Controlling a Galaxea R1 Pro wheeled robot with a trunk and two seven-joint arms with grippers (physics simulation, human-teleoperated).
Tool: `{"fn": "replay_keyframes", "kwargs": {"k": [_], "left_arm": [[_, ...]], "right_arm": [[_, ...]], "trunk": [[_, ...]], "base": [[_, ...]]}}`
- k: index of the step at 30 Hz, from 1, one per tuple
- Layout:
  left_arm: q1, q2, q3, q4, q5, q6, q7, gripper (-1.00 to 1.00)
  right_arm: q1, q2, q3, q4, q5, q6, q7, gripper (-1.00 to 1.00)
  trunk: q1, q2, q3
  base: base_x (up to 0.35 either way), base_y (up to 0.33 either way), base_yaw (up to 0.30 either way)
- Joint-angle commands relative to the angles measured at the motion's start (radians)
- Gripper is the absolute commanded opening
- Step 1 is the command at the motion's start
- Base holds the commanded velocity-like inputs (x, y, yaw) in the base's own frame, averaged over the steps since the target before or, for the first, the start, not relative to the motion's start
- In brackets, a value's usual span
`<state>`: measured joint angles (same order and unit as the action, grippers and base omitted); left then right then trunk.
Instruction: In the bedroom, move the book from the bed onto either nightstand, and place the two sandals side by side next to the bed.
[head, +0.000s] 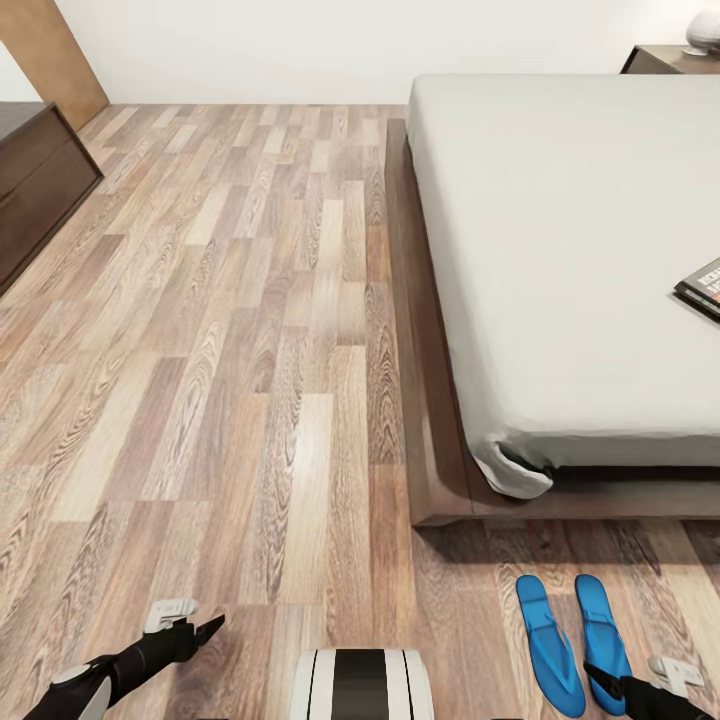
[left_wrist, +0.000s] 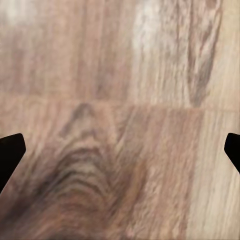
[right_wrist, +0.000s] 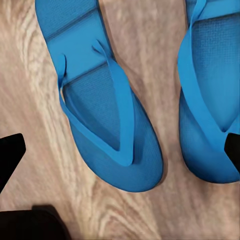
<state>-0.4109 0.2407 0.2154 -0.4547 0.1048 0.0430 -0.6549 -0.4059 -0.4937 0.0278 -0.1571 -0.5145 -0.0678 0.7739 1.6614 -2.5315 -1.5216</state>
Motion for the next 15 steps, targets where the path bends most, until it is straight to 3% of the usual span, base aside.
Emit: {"fn": "replay_keyframes", "kwargs": {"k": [1,7,15], "left_arm": [[0.000,-0.001,0.003,0.002,0.006,0.004,-0.005,1.00],[0.000,-0.003,0.002,0.024,0.006,0.002,0.000,1.00],[0.000,-0.007,0.003,0.027,0.004,0.001,0.001,1.00]], "right_arm": [[-0.001,-0.001,0.003,0.002,-0.001,-0.006,0.003,1.00],[-0.001,-0.001,0.003,0.008,-0.001,-0.012,0.001,1.00],[-0.001,0.005,0.004,0.044,-0.001,-0.015,-0.006,1.00]], "trunk": [[0.000,0.000,-0.001],[0.000,0.000,-0.001],[-0.004,0.002,0.030]], "base": [[0.000,0.000,0.000],[0.000,0.000,0.000],[0.000,0.000,0.000]]}}
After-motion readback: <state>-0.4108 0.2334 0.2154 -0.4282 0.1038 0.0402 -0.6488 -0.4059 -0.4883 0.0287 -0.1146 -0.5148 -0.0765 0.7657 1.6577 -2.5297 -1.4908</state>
